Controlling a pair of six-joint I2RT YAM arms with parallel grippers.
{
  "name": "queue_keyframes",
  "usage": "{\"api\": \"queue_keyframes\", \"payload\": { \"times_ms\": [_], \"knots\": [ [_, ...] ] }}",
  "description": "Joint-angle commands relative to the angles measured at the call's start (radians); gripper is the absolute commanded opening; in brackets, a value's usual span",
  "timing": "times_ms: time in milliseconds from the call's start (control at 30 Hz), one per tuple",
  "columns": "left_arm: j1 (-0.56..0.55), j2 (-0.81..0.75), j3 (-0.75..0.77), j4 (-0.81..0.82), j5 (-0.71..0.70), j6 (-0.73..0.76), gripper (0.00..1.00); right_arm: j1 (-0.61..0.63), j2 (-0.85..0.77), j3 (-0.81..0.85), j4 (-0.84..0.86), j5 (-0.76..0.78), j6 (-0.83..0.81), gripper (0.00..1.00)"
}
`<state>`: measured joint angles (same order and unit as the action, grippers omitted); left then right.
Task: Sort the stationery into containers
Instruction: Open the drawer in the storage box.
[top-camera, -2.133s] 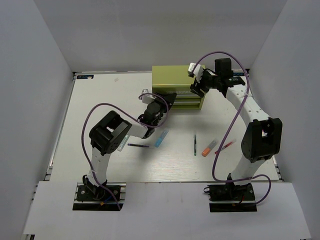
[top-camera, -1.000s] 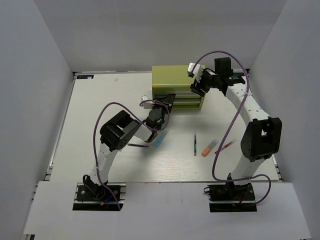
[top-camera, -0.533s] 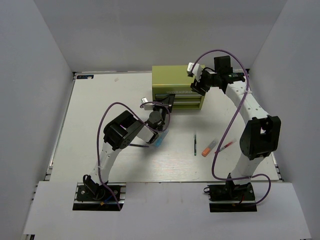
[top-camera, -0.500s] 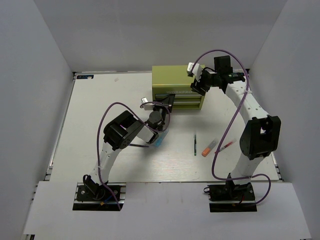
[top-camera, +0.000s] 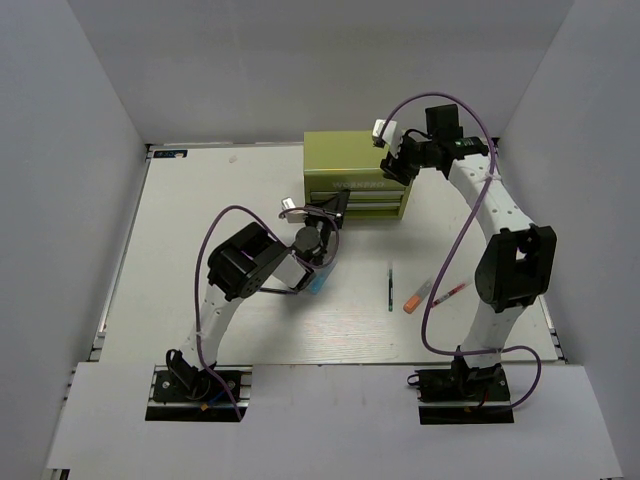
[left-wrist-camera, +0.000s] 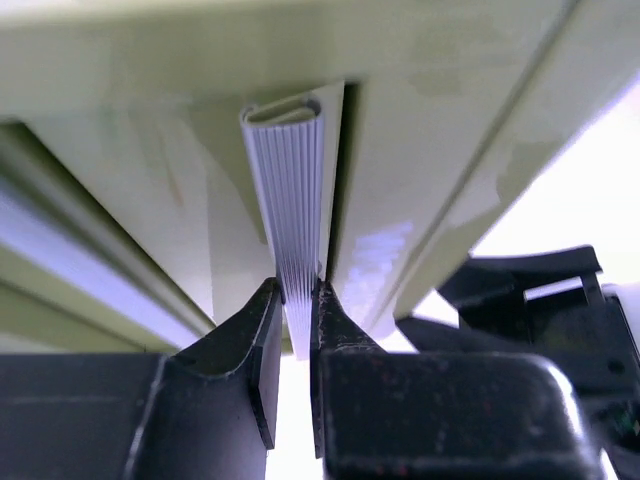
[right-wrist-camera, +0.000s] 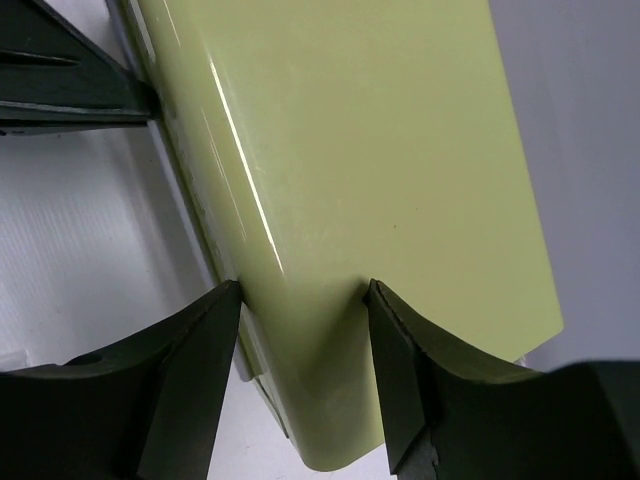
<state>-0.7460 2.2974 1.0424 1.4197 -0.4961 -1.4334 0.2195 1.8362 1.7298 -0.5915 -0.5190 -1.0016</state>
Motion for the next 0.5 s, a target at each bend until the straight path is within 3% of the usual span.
{"api": "queue_keyframes", "payload": {
  "times_ms": [0,467],
  "knots": [
    [0.010,-0.022,-0.108,0.145,-0.084,0.047,0.00,0.004,0.041,0.034,-0.057,0.048,0.031,0.58],
    [-0.059,-0.133,-0.298,0.186,-0.003,0.047,0.00,0.014,0.081,0.050,-0.054,0.123,0.083,0.57]
  ]
}}
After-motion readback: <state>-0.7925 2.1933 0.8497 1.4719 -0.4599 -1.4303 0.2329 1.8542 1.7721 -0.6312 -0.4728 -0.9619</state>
